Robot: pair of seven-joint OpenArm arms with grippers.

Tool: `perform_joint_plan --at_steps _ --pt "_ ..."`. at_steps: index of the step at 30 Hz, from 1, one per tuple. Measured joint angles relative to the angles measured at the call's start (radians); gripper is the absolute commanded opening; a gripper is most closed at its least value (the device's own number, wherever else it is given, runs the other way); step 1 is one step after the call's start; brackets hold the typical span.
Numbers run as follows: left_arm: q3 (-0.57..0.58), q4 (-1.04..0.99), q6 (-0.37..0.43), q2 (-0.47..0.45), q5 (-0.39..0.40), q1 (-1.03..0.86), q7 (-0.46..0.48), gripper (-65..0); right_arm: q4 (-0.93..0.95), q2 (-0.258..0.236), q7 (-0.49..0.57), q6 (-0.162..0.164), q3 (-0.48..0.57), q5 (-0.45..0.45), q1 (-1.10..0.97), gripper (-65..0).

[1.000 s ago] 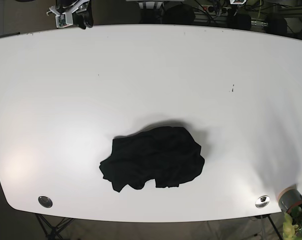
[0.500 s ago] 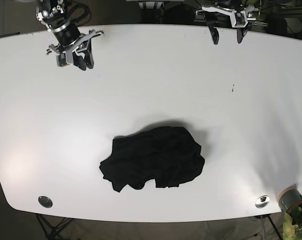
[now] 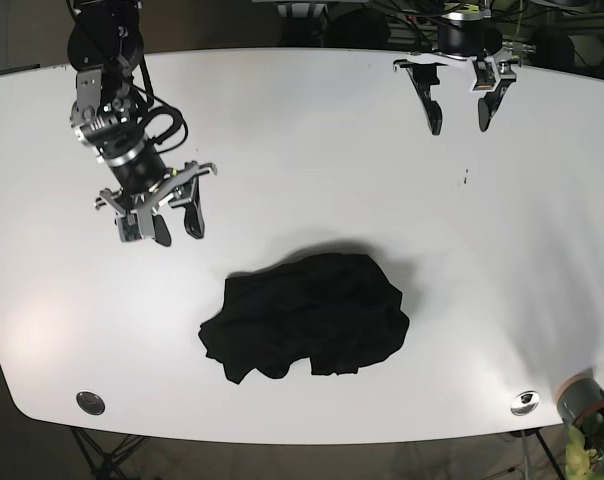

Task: Fold the T-shirt properly
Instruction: 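Lower the right gripper onto the crumpled black T-shirt and grasp it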

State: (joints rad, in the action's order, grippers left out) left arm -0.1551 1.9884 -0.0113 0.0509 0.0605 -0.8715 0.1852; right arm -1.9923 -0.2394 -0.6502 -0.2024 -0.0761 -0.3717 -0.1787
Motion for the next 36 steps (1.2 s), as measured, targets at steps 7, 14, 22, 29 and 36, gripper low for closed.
perform_joint_plan --at_steps 7,14,22,29,36 --pt "-0.002 -0.002 0.009 -0.046 0.000 0.084 -0.007 -22.9 0.053 0.004 -0.093 0.001 -0.001 -0.009 0.172 -34.4" --pt "-0.001 -0.003 0.004 -0.046 0.000 0.203 -0.138 -22.9 0.251 0.039 -0.102 0.001 0.013 0.000 0.307 -34.4" --pt "-0.006 -0.004 0.002 -0.043 0.000 0.352 -0.273 -22.9 0.441 0.040 -0.097 0.001 0.119 0.001 0.417 -28.5" --pt "-0.067 -0.004 0.006 -0.044 -0.003 0.449 -0.377 -22.9 0.648 0.058 -0.023 0.008 0.188 0.005 0.502 -19.2" --pt "-0.074 -0.005 0.004 -0.048 -0.003 0.462 -0.389 -22.9 0.911 0.070 0.117 0.005 0.235 0.030 0.576 -19.0"
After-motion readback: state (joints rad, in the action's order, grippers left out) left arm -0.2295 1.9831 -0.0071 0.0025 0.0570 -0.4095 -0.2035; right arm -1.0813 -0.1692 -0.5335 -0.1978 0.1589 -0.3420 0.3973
